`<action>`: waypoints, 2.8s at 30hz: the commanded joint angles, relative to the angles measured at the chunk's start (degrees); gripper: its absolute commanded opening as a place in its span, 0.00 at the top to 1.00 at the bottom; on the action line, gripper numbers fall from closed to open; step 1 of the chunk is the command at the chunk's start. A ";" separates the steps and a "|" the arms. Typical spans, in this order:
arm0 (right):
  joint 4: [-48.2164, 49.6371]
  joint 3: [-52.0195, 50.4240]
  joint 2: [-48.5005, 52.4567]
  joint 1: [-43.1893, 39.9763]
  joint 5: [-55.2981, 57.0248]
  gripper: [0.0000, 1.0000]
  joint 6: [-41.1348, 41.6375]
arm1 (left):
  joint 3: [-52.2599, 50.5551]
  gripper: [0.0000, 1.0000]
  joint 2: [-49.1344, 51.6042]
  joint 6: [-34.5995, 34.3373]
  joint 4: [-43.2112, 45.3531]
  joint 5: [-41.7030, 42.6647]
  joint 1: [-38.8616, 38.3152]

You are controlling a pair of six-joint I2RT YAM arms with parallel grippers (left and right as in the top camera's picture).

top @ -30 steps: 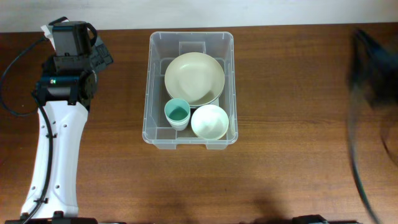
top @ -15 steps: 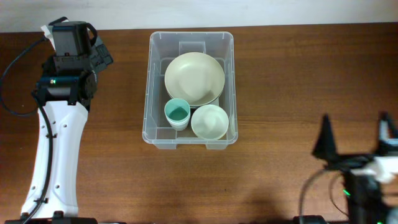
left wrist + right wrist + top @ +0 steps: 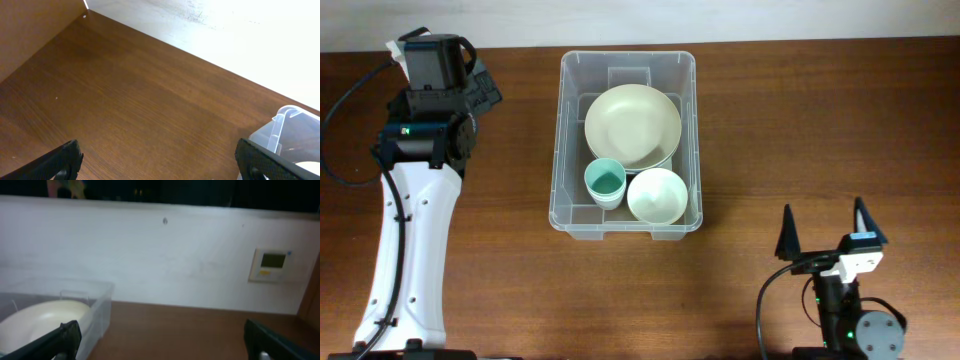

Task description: Pack container

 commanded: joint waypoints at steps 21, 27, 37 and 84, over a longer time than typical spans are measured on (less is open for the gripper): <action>-3.50 -10.38 -3.91 -0.33 -0.90 0.01 0.11 | 0.57 0.00 -0.57 0.66 0.17 -0.74 -0.02; -5.79 -10.38 -3.87 -0.33 -0.74 0.01 0.07 | 0.57 0.00 -0.57 0.66 0.17 -0.74 -0.02; -5.77 -10.38 -3.85 -0.33 -0.74 0.01 0.07 | 0.57 0.00 -0.57 0.66 0.20 -0.74 -0.02; -5.77 -10.38 -3.85 -0.33 -0.74 0.01 0.07 | 0.44 0.00 -61.94 0.66 -23.80 -0.59 -1.33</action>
